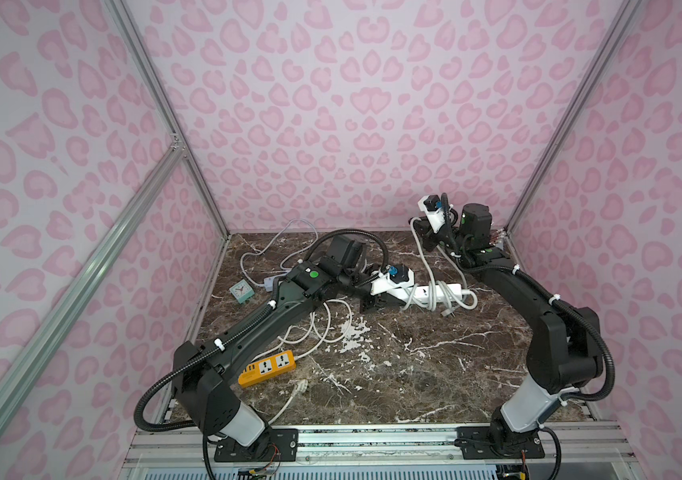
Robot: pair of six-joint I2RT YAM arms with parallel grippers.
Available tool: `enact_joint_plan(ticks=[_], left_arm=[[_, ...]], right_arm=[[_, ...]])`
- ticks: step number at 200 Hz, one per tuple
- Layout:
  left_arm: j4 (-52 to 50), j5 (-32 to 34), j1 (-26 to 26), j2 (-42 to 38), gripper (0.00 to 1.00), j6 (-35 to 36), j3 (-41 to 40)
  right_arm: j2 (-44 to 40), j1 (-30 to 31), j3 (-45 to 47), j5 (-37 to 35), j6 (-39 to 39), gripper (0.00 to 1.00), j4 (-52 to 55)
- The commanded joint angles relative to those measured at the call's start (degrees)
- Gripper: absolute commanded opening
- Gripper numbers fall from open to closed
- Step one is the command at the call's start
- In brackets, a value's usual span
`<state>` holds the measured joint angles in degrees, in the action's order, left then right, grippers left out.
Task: Wrap the cord around the power strip
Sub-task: Wrap the power cord around the power strip.
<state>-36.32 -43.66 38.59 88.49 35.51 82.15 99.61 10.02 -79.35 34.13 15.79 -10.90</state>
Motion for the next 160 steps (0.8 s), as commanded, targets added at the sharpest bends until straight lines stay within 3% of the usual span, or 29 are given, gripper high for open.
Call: enact_joint_plan(ticks=[1,15,25,52,70,94,160], left_arm=[[21.49,-13.81,-3.34,-4.38,0.03,-12.94,-3.39],[34.80,-13.00,-5.79,-7.05,0.03,-23.72,-7.67],[39.55,-10.81,-6.53,-7.54,0.03,-27.72,-8.14],[38.05,-4.54,-6.85,-6.43,0.03,-29.26,-6.38],[36.75,-3.40,-7.50,-6.14,0.03,-28.52,-5.85],[36.86,-3.23,-8.65,-6.22,0.03,-29.59,-5.55],[39.09,-3.27,-10.54,-6.22,0.03,-33.43,-5.43]], right_arm=[[2.13,-0.27,2.70,2.24,-6.23,0.00,-4.21],[2.69,-0.10,5.80,2.75,-8.21,0.00,-6.58],[2.41,0.06,8.38,2.80,-10.01,0.04,-9.47],[1.21,1.19,13.99,1.49,-12.07,0.21,-14.11],[1.25,1.67,15.63,-0.05,-10.52,0.34,-13.14],[1.30,1.64,17.98,-1.80,-8.22,0.43,-11.93],[3.67,2.85,20.24,-3.52,-7.76,0.45,-11.97]])
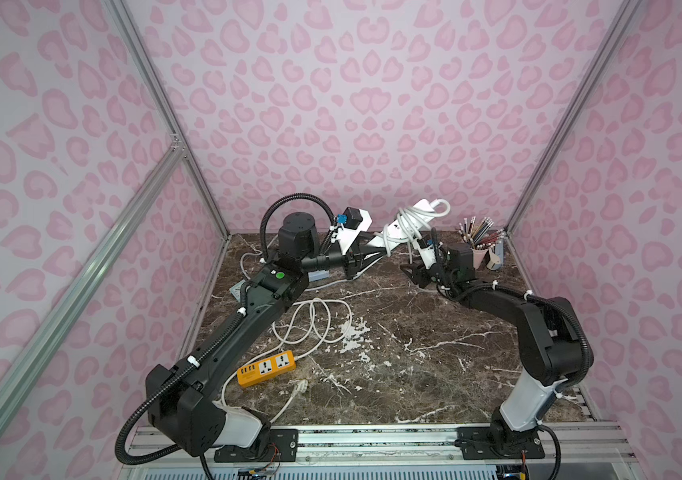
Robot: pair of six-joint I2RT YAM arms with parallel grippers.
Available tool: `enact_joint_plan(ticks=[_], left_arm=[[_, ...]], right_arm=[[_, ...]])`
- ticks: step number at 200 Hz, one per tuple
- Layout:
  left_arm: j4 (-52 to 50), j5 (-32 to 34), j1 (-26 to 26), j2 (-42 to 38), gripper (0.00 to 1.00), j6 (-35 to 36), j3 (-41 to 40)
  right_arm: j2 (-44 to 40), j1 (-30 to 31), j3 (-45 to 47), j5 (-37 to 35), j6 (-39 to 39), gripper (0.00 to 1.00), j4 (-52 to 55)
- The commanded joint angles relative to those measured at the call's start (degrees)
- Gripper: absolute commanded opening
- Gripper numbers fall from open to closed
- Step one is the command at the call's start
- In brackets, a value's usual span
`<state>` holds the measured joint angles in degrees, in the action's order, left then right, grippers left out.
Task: Wrap the cord around the power strip
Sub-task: Wrap the power cord around the power strip.
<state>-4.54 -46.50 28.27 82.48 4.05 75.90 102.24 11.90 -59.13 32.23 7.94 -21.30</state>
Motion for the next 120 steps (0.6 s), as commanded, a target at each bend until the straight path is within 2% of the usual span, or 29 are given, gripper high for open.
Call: enact_joint_plan(ticks=[1,17,42,56,79,92,120], left_arm=[[7.33,-0.43,-0.23,-0.21,0.03,-2.05,0.87],[7.77,0.16,-0.40,-0.12,0.03,-3.02,1.01],[8.73,2.51,-1.17,-0.39,0.03,-4.67,0.92],[9.16,6.46,-2.55,-0.27,0.03,-6.61,0.91],[7.61,15.32,-8.06,1.34,0.03,-11.47,2.29],[4.84,17.43,-12.71,3.40,0.03,-14.07,4.26],[-3.87,26.22,-17.86,8.75,0.03,-9.95,8.93]], right_arm=[[1.17,0.99,0.01,-1.76,0.07,0.45,-1.64],[2.19,1.50,0.06,-3.36,-0.80,0.39,-3.21],[2.46,2.65,0.79,-7.09,-0.74,0.14,-5.28],[1.73,3.85,1.60,-10.18,0.47,0.05,-5.33],[-0.90,6.81,4.25,-16.84,3.28,0.00,-4.45],[-2.93,8.67,5.94,-21.07,5.69,0.00,-3.60],[-8.24,13.46,9.54,-27.79,10.98,0.00,-0.75]])
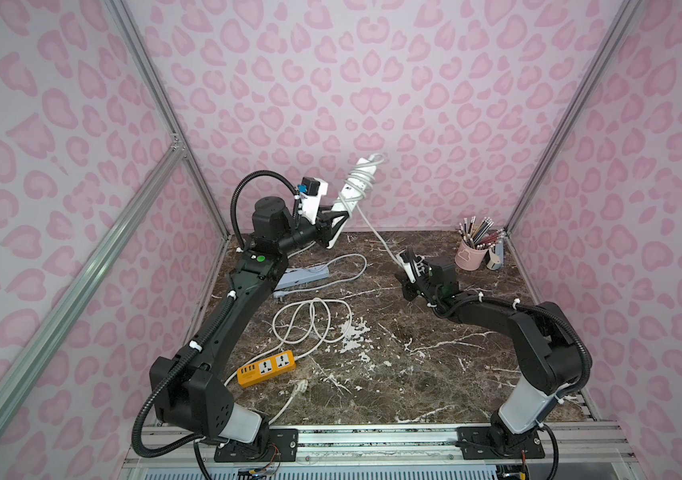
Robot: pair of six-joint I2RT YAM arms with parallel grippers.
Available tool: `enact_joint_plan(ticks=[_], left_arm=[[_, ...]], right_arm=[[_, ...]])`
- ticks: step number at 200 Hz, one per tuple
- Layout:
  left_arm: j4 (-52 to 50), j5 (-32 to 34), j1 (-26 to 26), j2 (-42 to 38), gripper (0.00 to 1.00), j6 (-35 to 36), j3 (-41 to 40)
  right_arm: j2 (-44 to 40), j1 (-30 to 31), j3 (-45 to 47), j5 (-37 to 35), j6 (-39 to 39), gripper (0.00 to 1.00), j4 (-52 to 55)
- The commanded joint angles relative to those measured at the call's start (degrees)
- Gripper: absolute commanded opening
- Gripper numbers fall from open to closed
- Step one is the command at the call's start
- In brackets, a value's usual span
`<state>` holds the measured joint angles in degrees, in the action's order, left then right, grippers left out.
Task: Wrap the cord around the power strip
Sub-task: Wrap the power cord around the power strip.
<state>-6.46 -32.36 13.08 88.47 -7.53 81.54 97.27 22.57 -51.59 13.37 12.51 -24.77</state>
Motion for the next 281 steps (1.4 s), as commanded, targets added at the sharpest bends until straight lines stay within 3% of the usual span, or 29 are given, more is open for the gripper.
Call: enact_joint_plan(ticks=[1,39,59,96,138,164,198,230,247,264,281], left_arm=[[-2.27,12.51,-2.73,2.98,0.03,1.95,3.42],[-13.19,29.87,-2.65,10.92,0.03,15.56,7.80],[-17.12,36.74,-1.63,14.25,0.03,21.13,8.07],[-21.28,38.29,3.18,16.86,0.03,29.02,6.01],[-27.12,24.52,13.42,14.26,0.03,40.62,2.30],[-32.19,18.75,17.17,12.18,0.03,45.31,0.09],[-36.23,7.77,18.08,7.11,0.03,47.70,-2.73],[-40.94,-12.89,20.09,3.23,0.03,52.61,-1.28],[-43.64,-20.43,20.01,1.44,0.03,55.54,1.20],[-44.05,-29.19,17.21,-1.01,0.03,57.05,3.16],[-34.93,-37.04,12.75,-4.25,0.03,50.33,1.57]], right_arm=[[-3.39,2.99,2.05,-9.21,6.62,0.00,2.89],[-11.35,10.95,3.16,-18.37,16.36,0.00,11.84],[-16.39,14.81,1.99,-19.78,19.70,0.00,15.81],[-22.31,16.30,-5.10,-20.18,21.98,0.00,19.38],[-20.66,9.10,-16.26,-12.22,21.24,0.00,25.08],[-17.51,3.87,-22.14,-7.08,19.59,0.00,29.44],[-12.07,0.19,-29.31,-5.41,18.87,0.00,33.98],[-5.45,-2.05,-35.76,0.30,16.49,0.00,37.17],[-2.21,-3.65,-38.02,5.67,14.15,0.00,37.61],[1.35,-7.32,-39.32,15.67,9.35,0.00,37.42],[4.59,-10.44,-39.02,26.18,4.98,0.07,36.95]])
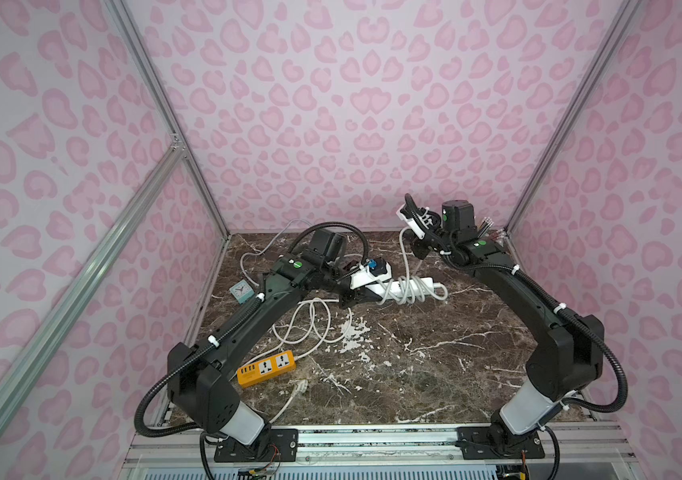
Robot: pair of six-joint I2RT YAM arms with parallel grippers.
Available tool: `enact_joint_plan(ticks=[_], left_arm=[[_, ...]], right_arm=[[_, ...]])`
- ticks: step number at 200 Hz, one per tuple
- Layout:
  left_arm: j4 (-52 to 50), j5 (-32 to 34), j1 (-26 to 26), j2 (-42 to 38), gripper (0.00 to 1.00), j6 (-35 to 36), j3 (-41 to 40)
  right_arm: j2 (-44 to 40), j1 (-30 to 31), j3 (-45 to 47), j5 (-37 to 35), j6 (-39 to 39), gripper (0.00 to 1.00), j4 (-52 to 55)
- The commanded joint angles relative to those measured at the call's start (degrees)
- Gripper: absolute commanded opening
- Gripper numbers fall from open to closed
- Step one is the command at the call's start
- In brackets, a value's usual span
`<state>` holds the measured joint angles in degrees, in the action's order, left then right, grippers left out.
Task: Wrap the cord around the power strip
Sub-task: Wrap the power cord around the power strip.
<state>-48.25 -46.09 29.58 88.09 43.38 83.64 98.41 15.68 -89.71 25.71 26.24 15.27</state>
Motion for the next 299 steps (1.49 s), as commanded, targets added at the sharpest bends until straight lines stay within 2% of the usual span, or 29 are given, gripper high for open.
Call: enact_joint_plan(ticks=[1,8,15,23,47,72,115,129,161,187,208,228,243,262,280,299], left_arm=[[7.60,-23.51,-3.97,-4.06,0.03,-1.50,-0.73],[15.09,-23.94,-5.02,-5.67,0.03,-7.20,-2.64],[23.45,-22.85,-5.48,-7.28,0.03,-13.84,-5.05],[31.14,-21.09,-5.54,-8.76,0.03,-19.51,-7.63],[42.24,-17.93,-5.68,-9.87,0.03,-27.46,-9.63],[46.64,-16.05,-5.67,-8.98,0.03,-31.73,-9.20],[48.66,-10.54,-6.35,-7.57,0.03,-36.76,-6.34],[52.59,-7.43,-7.56,-7.51,0.03,-41.79,-6.59],[61.16,3.31,-11.79,-5.60,0.03,-57.02,-7.35],[65.27,9.63,-14.25,-3.82,0.03,-64.67,-9.01],[66.23,14.42,-16.23,-2.70,0.03,-68.39,-9.63],[61.33,21.53,-17.23,-1.35,0.03,-64.76,-9.15],[52.61,27.71,-17.30,1.29,0.03,-55.85,-5.94],[44.15,39.70,-17.32,4.55,0.03,-44.89,-2.81],[39.82,51.30,-17.28,7.24,0.03,-36.57,-1.93],[35.93,57.97,-17.12,10.20,0.03,-29.86,-0.84]], right_arm=[[3.54,-3.64,-0.86,14.76,-8.70,0.08,-3.16],[4.37,-3.99,-0.02,18.46,-8.61,0.13,-3.62],[4.32,-3.95,2.10,20.25,-10.28,0.23,-5.86],[3.33,-3.77,5.66,20.98,-12.40,0.29,-10.55],[0.61,-3.20,16.64,21.92,-19.43,0.41,-25.44],[0.77,-1.40,21.74,20.98,-22.52,0.43,-32.48],[1.69,1.26,26.00,16.21,-22.52,0.32,-35.64],[1.02,1.29,28.57,15.11,-23.73,0.29,-38.40],[-2.13,3.01,35.07,10.38,-25.21,0.14,-43.95],[-3.31,4.60,37.56,5.97,-24.40,0.04,-42.01],[-4.17,7.36,37.95,-0.60,-19.57,0.00,-35.53],[-5.31,11.05,37.05,-6.96,-14.00,0.00,-27.39],[-6.96,13.74,37.80,-12.31,-10.63,0.00,-23.83],[-9.53,16.29,38.89,-20.07,-7.19,0.00,-21.24],[-12.47,18.61,39.19,-27.75,-4.15,0.00,-18.98],[-16.00,23.33,38.74,-37.28,0.97,0.00,-17.25]])
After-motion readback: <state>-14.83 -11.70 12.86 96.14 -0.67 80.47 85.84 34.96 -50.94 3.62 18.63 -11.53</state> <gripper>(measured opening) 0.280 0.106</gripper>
